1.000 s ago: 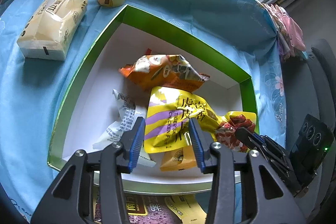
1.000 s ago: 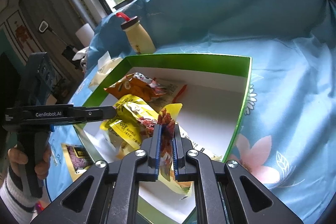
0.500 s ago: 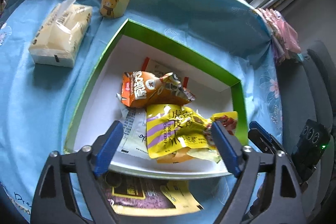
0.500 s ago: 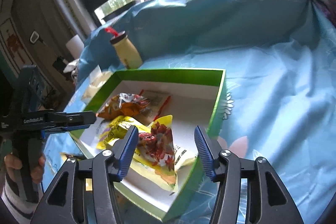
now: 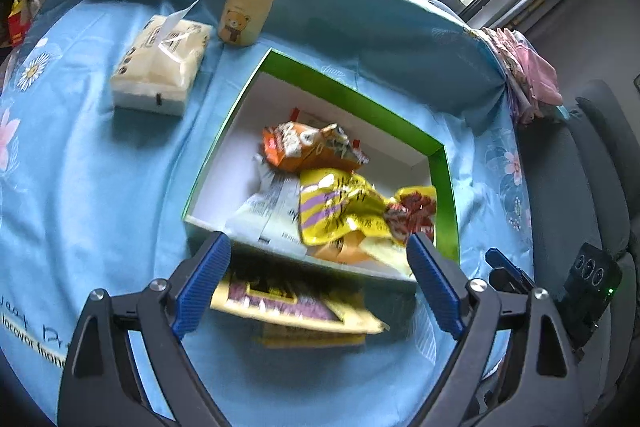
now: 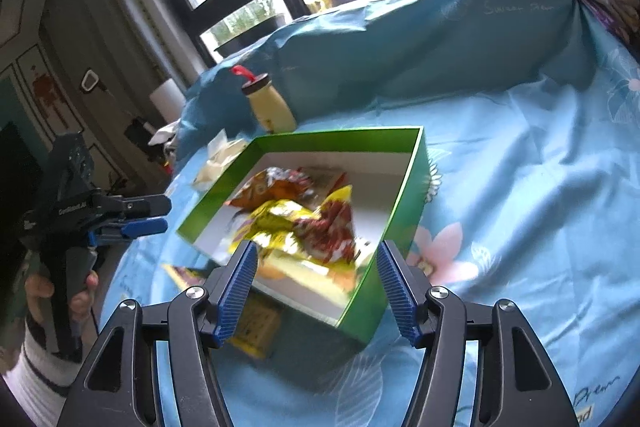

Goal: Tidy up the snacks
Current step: 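Move the right gripper down to the SODA CRACKER pack beside the box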

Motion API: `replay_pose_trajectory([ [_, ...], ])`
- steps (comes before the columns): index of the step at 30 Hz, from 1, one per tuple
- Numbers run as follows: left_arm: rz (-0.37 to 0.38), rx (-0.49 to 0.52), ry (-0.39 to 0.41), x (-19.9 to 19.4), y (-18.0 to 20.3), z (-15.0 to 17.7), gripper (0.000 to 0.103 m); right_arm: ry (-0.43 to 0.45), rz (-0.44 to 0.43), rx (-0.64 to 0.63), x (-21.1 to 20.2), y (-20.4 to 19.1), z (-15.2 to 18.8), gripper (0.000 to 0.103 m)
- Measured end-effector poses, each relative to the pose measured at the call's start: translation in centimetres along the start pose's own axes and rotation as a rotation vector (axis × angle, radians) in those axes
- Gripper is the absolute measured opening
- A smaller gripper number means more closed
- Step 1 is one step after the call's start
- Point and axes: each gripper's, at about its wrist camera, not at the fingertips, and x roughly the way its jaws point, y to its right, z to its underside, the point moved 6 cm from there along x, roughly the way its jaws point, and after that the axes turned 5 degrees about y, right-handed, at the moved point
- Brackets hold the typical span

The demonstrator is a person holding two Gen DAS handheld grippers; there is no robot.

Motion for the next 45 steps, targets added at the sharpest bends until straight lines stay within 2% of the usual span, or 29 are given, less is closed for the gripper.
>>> replay_pose_trajectory([
  [1,0.000,-0.005,0.000,-0.2,-0.2,0.3,0.095,-0.007,-0.009,-0.009,-0.1,-0.5,0.4,0.063],
  [2,-0.001,-0.009,-0.002,-0.4,-0.4,0.5,0.103,-0.011,-0.013,-0.017,-0.2,-0.8,0.6,0.063],
  [11,-0.022,-0.040,0.007,-2.0,-2.3,3.8,0.102,-0.068,-0.027,-0.094,-0.1,-3.7,3.6,0.063],
  [19,-0.024,-0.094,-0.053,-0.9,-4.6,7.2,0.102,-0.165,-0.036,-0.096,1.4,-4.6,7.3,0.063],
  [21,-0.018,-0.075,-0.064,-0.6,-4.5,7.9,0.102,-0.187,-0.027,-0.101,1.8,-4.7,8.2,0.063],
  [24,-0.064,-0.003,-0.056,-0.1,-4.3,8.8,0.102,-0.204,-0.019,-0.111,2.2,-4.7,8.9,0.063],
  [28,-0.086,0.071,-0.048,1.0,-3.9,9.9,0.102,-0.228,-0.018,-0.126,3.0,-5.1,9.9,0.063],
  [33,-0.106,0.108,-0.060,2.6,-4.2,10.3,0.102,-0.250,0.005,-0.189,4.4,-5.8,10.9,0.063],
  [45,-0.057,0.167,-0.065,4.7,-3.2,9.6,0.102,-0.270,0.016,-0.268,7.6,-7.5,11.4,0.063],
])
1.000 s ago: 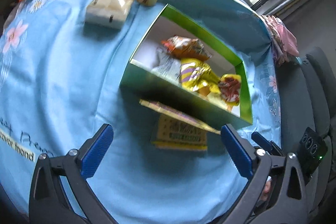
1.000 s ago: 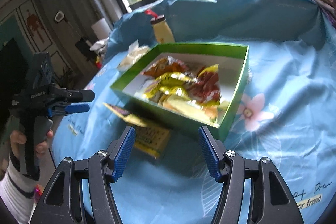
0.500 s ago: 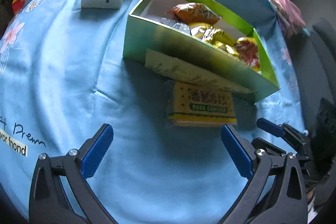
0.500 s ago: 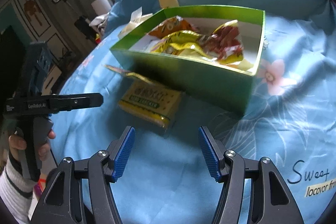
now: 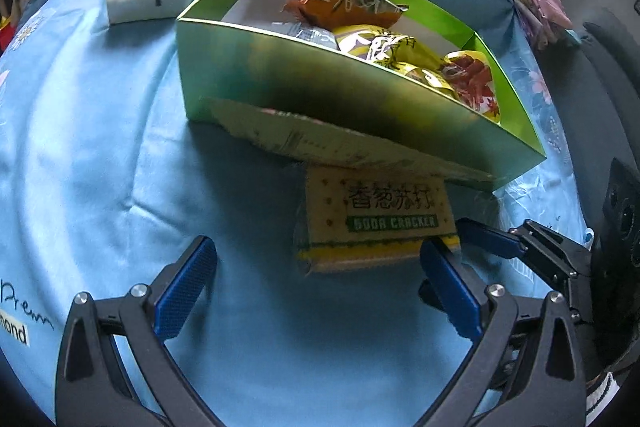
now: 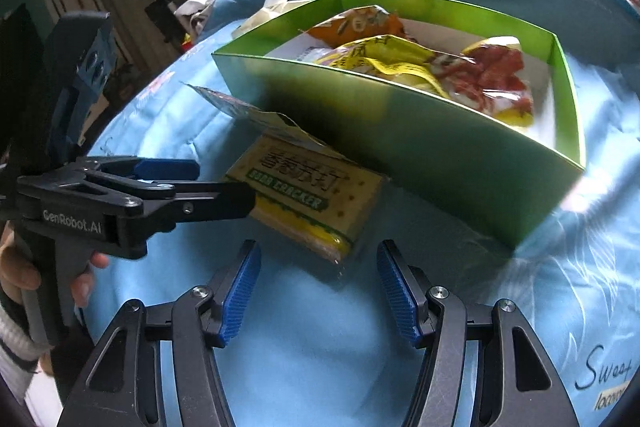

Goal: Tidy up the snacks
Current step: 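Move the right gripper down to the SODA CRACKER pack beside the box, then close the right gripper on the SODA CRACKER pack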

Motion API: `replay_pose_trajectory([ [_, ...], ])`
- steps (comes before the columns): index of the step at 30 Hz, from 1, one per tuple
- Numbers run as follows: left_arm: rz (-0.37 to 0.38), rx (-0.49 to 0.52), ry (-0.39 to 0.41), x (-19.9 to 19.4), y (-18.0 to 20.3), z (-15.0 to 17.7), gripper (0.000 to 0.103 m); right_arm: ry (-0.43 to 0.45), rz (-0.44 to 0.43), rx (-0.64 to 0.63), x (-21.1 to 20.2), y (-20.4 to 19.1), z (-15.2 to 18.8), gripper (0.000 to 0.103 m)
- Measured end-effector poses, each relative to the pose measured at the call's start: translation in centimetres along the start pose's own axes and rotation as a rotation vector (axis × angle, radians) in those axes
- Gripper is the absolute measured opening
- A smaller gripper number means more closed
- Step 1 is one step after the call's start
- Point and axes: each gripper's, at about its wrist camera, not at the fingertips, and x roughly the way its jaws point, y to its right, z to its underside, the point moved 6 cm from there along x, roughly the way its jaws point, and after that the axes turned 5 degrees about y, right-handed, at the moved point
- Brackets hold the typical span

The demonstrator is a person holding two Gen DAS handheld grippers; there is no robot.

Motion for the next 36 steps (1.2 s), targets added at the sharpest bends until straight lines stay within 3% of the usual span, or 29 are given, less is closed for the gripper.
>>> replay_pose_trajectory([
  [9,0.036,0.012,0.007,0.4,0.4,-0.2,0.098,-0.004,0.001,-0.028,0.8,0.0,-0.5,0.063],
  [12,0.044,0.020,0.007,0.5,0.7,-0.3,0.091,-0.007,0.009,-0.036,0.9,0.1,-0.6,0.056],
  [14,0.053,0.023,0.007,0.6,1.0,-0.3,0.078,-0.004,-0.004,-0.036,0.9,-0.1,-0.5,0.053],
  [27,0.063,0.001,0.013,0.1,1.0,0.0,0.070,0.008,-0.039,-0.028,0.8,-0.7,-0.7,0.043],
  [36,0.071,0.004,0.016,-1.5,1.6,1.2,0.069,0.021,-0.068,0.000,-0.5,-1.2,0.0,0.042],
])
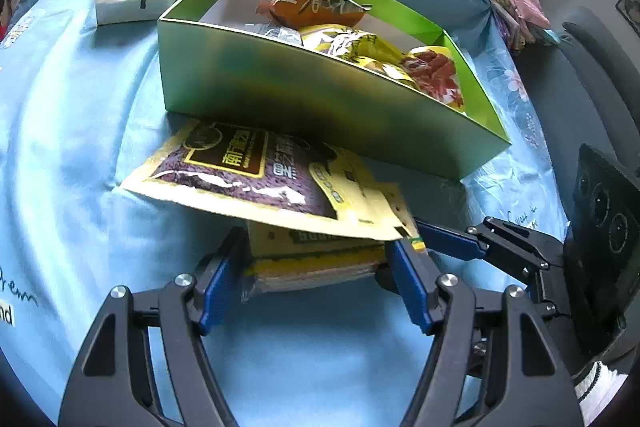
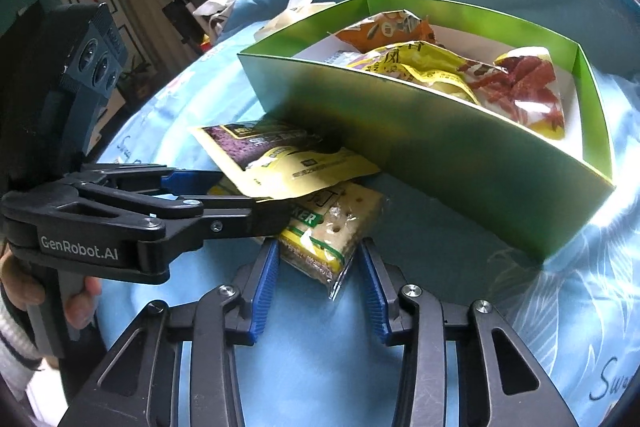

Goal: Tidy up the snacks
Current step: 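Close the right gripper on the SODA CRACKER pack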

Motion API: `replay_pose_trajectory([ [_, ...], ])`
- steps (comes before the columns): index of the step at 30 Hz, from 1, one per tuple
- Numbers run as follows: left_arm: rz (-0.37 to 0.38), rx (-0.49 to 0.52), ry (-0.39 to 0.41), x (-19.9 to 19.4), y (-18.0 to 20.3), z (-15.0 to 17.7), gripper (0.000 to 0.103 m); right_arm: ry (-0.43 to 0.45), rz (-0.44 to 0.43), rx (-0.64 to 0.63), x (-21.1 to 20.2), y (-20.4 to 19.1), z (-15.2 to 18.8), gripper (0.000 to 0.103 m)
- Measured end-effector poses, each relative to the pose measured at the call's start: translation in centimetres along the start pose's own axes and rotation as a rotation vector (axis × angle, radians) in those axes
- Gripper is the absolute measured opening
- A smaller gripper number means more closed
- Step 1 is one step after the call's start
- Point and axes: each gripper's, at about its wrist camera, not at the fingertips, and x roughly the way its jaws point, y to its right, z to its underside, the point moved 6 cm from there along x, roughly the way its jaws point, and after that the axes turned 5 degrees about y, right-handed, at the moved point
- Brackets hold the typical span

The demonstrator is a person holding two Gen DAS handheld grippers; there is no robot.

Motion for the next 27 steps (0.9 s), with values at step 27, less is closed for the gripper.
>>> replay_pose_trajectory([
  [27,0.002,0.048,0.082,-6.0,4.2,2.4,0.069,0.075,-0.021,-0.033,-6.4,-3.0,1.5,0.042],
])
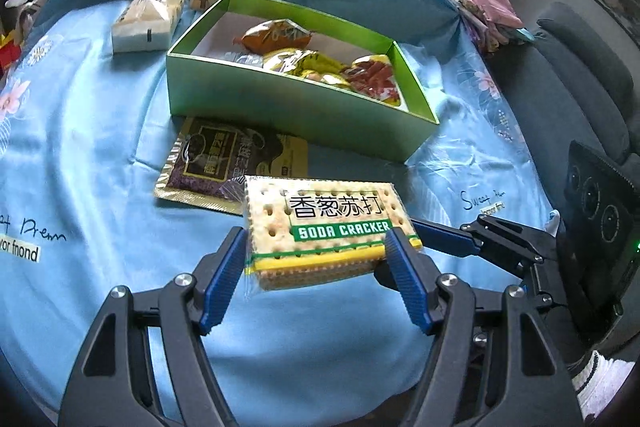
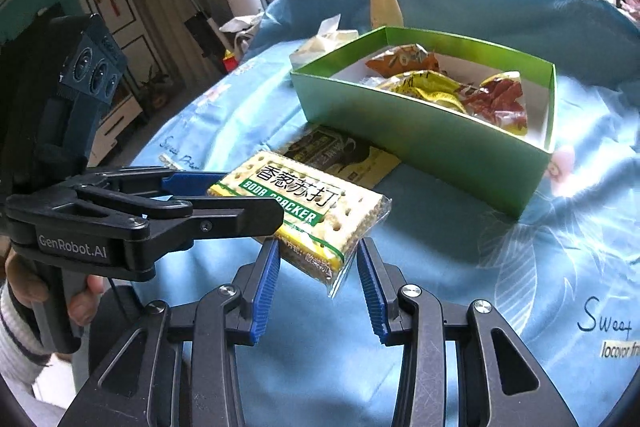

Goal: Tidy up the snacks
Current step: 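Close the right gripper on the SODA CRACKER pack, then carry the cracker pack with the right gripper over the box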

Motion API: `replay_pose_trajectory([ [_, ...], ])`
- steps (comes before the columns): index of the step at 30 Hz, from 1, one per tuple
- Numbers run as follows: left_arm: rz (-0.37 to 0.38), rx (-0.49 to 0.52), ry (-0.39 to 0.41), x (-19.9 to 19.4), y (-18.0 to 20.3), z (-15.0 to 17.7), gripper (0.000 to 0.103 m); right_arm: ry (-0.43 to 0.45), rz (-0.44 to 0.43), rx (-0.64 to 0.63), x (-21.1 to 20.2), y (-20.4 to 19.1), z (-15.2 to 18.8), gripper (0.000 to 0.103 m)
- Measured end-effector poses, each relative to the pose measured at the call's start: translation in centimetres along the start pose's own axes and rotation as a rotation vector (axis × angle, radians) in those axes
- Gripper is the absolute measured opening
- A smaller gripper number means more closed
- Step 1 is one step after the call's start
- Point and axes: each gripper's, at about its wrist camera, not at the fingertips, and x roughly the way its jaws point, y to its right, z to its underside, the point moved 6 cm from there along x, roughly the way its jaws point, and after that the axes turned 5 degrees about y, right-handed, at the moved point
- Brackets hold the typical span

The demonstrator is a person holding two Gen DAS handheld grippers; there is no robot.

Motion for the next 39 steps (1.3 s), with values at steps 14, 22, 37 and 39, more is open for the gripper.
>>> replay_pose_trajectory([
  [14,0.015,0.055,0.040,0.1,2.1,-3.4,0.069,0.081,0.045,-0.010,-2.3,1.2,-2.3,0.042],
  [22,0.022,0.090,0.060,0.7,3.2,-5.7,0.069,0.120,0.070,-0.005,-3.0,2.7,-4.0,0.042],
  [37,0.025,0.139,0.077,2.7,4.2,-9.9,0.070,0.161,0.102,0.003,-2.7,5.6,-7.0,0.042],
  [39,0.024,0.145,0.080,3.1,4.2,-10.5,0.070,0.166,0.106,0.008,-2.4,6.1,-7.6,0.042],
])
